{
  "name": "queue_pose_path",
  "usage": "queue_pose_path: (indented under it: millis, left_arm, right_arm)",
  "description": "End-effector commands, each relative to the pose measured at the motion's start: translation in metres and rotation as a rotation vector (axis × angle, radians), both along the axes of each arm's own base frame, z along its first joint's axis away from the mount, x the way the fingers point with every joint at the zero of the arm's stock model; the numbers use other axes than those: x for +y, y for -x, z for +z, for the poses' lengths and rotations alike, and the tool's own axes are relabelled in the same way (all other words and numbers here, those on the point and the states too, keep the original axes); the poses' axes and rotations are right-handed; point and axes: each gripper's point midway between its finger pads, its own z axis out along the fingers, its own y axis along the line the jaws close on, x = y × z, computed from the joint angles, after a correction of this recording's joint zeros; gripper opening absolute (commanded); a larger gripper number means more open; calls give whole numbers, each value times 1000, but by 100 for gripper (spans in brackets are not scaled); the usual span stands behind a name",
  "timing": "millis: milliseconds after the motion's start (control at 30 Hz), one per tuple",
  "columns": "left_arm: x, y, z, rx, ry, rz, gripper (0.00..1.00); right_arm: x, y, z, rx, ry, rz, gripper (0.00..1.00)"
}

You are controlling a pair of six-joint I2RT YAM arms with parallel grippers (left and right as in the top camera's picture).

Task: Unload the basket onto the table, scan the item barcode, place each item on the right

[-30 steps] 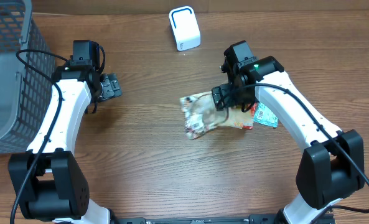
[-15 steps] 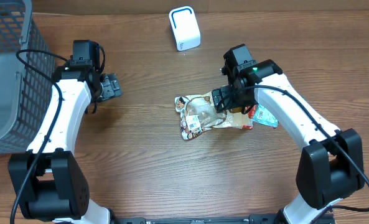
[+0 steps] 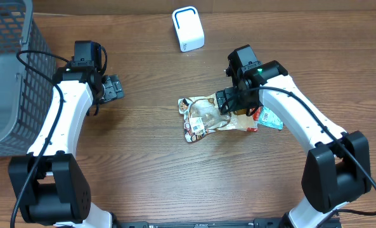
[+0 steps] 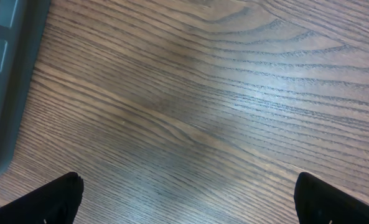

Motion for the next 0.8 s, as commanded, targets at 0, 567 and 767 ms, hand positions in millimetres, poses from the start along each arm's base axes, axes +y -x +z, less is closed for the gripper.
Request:
queue_pose_path:
  millis: [0, 567, 767]
  left_arm:
    - [3, -4, 4, -10, -18, -2, 100]
    - [3, -4, 4, -10, -18, -2, 100]
    - [3, -4, 4, -10, -18, -2, 100]
  right_arm:
    - [-2, 0, 0, -2, 5, -6, 100]
    - [6, 2, 24, -65, -24, 17, 100]
    - [10, 7, 77, -201, -79, 31, 100]
